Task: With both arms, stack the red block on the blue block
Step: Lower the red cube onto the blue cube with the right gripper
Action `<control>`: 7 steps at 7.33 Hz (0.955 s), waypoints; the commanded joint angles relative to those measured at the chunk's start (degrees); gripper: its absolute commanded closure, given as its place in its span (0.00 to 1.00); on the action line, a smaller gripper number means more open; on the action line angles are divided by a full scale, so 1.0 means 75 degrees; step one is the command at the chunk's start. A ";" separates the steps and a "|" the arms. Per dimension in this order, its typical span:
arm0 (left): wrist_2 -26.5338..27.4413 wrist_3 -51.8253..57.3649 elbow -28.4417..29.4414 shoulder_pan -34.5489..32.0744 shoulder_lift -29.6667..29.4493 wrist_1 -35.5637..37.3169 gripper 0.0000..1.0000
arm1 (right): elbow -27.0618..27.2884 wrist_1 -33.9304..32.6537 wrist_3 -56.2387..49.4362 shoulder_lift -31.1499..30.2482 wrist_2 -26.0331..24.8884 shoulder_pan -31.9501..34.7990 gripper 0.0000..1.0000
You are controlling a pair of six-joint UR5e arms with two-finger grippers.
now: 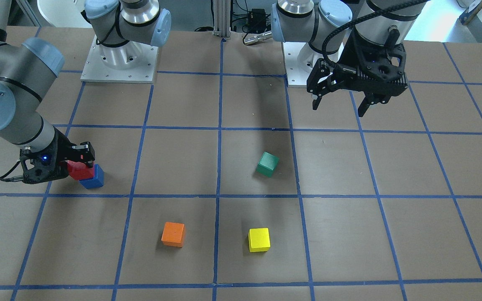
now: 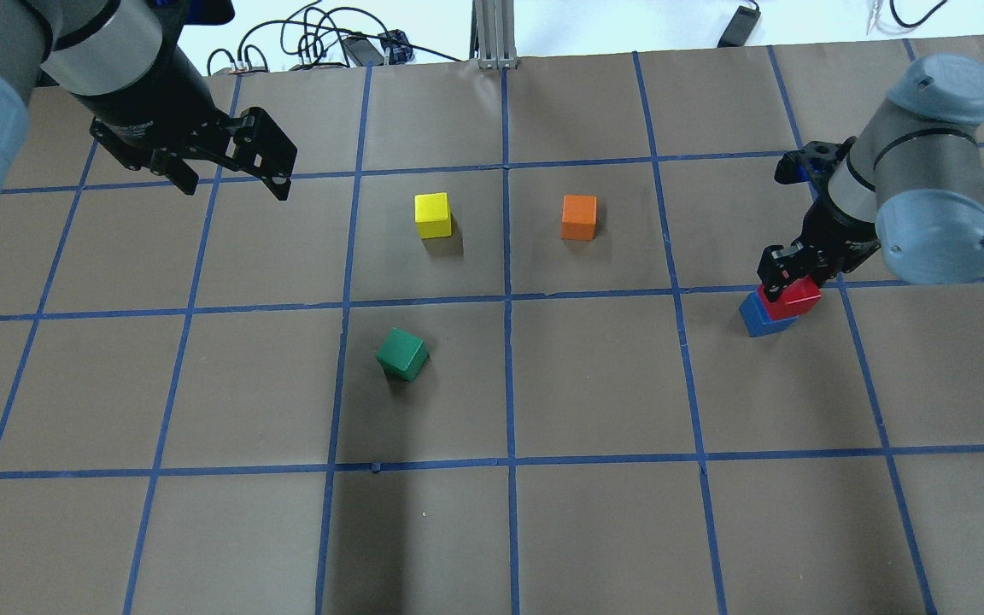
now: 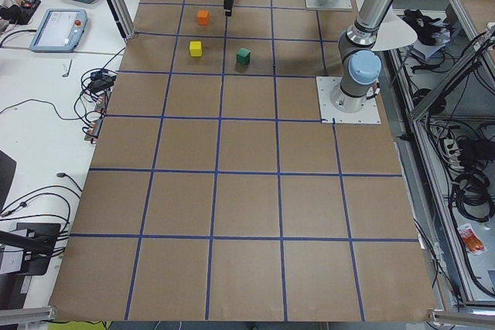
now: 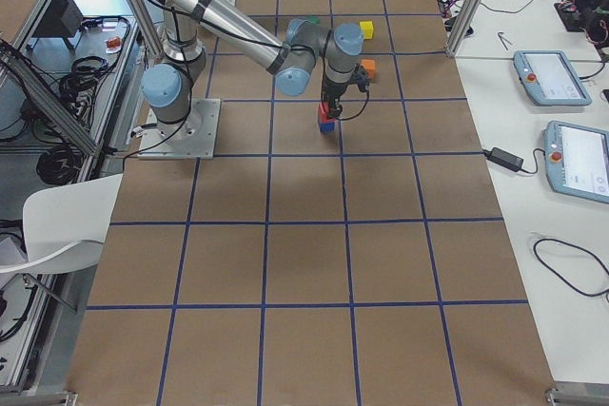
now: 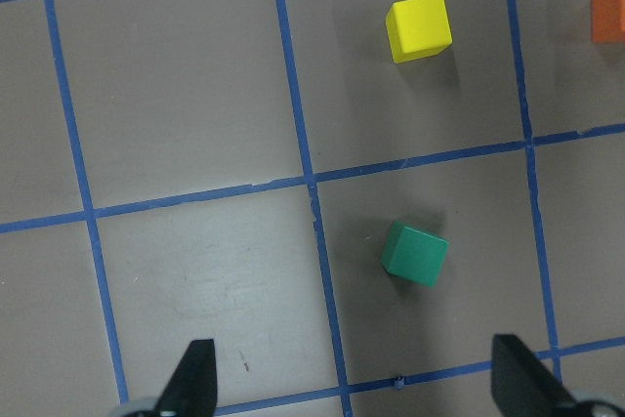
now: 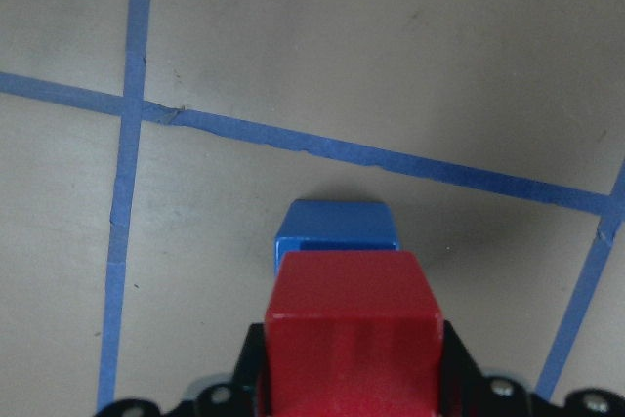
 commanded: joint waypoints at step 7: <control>-0.0002 0.0015 0.0001 0.0000 -0.0013 0.0001 0.00 | 0.0090 -0.0088 -0.0105 0.0011 0.0061 0.0011 0.46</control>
